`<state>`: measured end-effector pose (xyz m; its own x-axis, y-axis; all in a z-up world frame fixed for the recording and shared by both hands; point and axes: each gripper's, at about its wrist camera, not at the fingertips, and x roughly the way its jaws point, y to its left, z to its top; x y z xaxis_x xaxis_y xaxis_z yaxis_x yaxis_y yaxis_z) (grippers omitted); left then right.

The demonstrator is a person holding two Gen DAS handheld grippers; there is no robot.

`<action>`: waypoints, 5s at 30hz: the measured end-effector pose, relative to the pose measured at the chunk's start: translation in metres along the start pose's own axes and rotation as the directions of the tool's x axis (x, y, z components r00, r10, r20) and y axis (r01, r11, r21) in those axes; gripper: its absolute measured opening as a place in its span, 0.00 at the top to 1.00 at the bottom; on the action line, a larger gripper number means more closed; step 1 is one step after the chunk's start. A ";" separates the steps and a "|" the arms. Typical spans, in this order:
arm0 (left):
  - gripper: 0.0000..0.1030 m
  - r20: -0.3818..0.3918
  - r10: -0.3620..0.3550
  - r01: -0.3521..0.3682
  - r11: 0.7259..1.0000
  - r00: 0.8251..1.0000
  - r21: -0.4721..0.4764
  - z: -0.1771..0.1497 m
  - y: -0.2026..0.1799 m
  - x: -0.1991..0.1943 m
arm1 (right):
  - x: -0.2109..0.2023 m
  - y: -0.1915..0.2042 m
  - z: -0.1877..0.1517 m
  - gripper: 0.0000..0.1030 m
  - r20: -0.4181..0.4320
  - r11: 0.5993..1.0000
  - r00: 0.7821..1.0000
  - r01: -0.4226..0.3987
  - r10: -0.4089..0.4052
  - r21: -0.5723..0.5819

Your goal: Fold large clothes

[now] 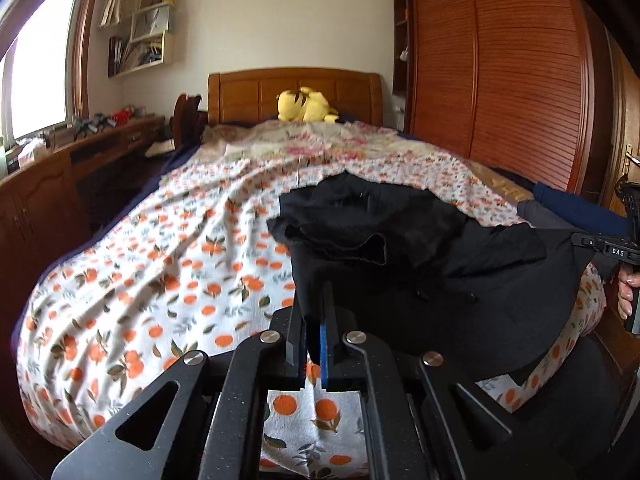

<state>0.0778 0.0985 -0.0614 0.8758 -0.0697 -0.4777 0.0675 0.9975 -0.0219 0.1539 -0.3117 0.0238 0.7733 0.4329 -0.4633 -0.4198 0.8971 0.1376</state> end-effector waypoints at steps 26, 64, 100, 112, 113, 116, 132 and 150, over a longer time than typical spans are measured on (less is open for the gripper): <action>0.95 0.053 0.066 -0.065 0.998 0.996 -0.017 0.052 -0.005 -0.023 | -0.078 -0.005 0.002 0.96 0.071 0.994 0.997 0.049 -0.042 -0.097; 0.62 -0.041 0.083 -0.087 0.991 0.996 -0.105 0.064 0.060 0.173 | 0.235 -0.014 0.131 0.96 -0.143 0.969 0.966 0.192 -0.214 -0.156; 0.20 -0.078 -0.138 0.139 0.990 0.987 0.004 0.044 -0.023 0.161 | 0.189 0.028 0.101 0.44 -0.280 0.981 0.946 0.127 -0.165 -0.149; 0.20 -0.142 -0.178 0.188 0.980 0.974 0.064 0.023 -0.066 0.166 | 0.177 0.026 0.048 0.44 -0.304 0.972 0.929 0.166 -0.211 -0.168; 0.20 -0.147 -0.181 0.192 0.979 0.972 0.062 0.022 -0.068 0.166 | 0.175 0.026 0.050 0.44 -0.298 0.974 0.931 0.171 -0.209 -0.149; 0.20 -0.154 -0.188 0.200 0.977 0.970 0.068 0.017 -0.073 0.165 | 0.162 0.037 0.053 0.44 -0.252 0.971 0.942 0.190 -0.221 -0.142; 0.20 -0.208 -0.138 0.151 0.987 0.968 0.047 -0.003 -0.063 0.176 | 0.163 0.093 0.044 0.44 -0.210 0.986 0.978 -0.045 0.011 -0.161; 0.20 -0.199 -0.142 0.159 0.985 0.970 0.071 -0.004 -0.067 0.177 | 0.151 0.084 0.032 0.44 -0.208 0.976 0.970 0.082 -0.124 -0.200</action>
<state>0.2267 0.0194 -0.1479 0.7443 -0.2068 -0.6351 0.2393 0.9703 -0.0355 0.2508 -0.1676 -0.0064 0.7034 0.2901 -0.6489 -0.4412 0.8940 -0.0786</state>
